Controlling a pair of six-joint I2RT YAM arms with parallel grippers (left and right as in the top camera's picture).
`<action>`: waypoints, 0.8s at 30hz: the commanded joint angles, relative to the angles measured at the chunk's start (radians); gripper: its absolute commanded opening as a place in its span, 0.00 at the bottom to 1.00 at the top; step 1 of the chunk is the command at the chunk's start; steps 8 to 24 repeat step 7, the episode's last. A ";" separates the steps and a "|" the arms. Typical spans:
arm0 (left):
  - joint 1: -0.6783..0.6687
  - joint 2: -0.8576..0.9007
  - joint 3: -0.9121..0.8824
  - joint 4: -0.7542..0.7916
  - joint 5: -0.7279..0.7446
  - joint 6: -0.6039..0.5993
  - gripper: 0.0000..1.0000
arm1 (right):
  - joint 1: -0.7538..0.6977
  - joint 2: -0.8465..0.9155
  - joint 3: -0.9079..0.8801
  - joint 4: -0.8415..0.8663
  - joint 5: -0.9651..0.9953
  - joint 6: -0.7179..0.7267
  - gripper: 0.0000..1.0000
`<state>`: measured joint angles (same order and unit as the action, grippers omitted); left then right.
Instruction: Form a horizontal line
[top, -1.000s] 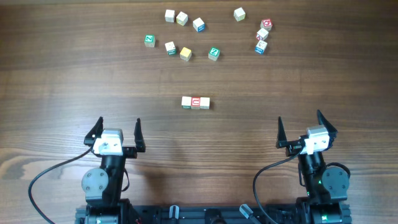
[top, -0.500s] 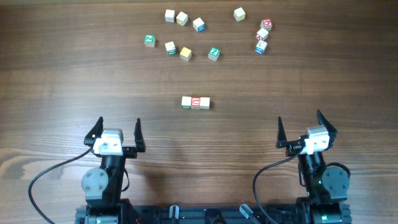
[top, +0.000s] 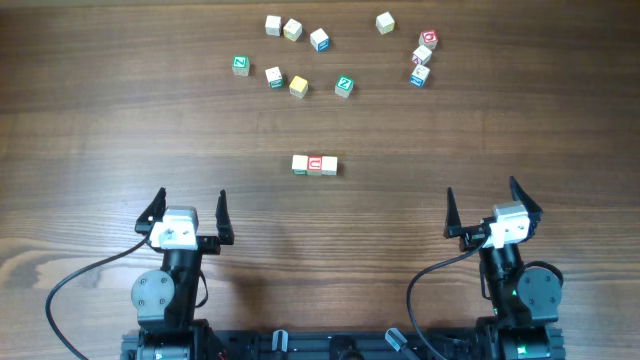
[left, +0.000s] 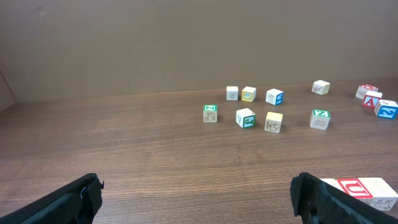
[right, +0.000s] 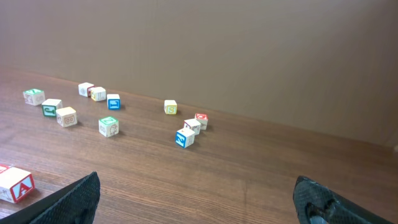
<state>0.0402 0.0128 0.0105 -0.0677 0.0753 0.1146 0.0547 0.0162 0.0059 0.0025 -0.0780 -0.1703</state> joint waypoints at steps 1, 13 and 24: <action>-0.005 -0.010 -0.005 -0.005 -0.010 -0.003 1.00 | 0.005 -0.009 -0.001 0.000 0.002 -0.012 0.99; -0.005 -0.010 -0.005 -0.005 -0.010 -0.003 1.00 | 0.005 -0.009 -0.001 0.000 0.002 -0.012 1.00; -0.005 -0.010 -0.005 -0.005 -0.010 -0.003 1.00 | 0.005 -0.009 -0.001 0.000 0.002 -0.012 1.00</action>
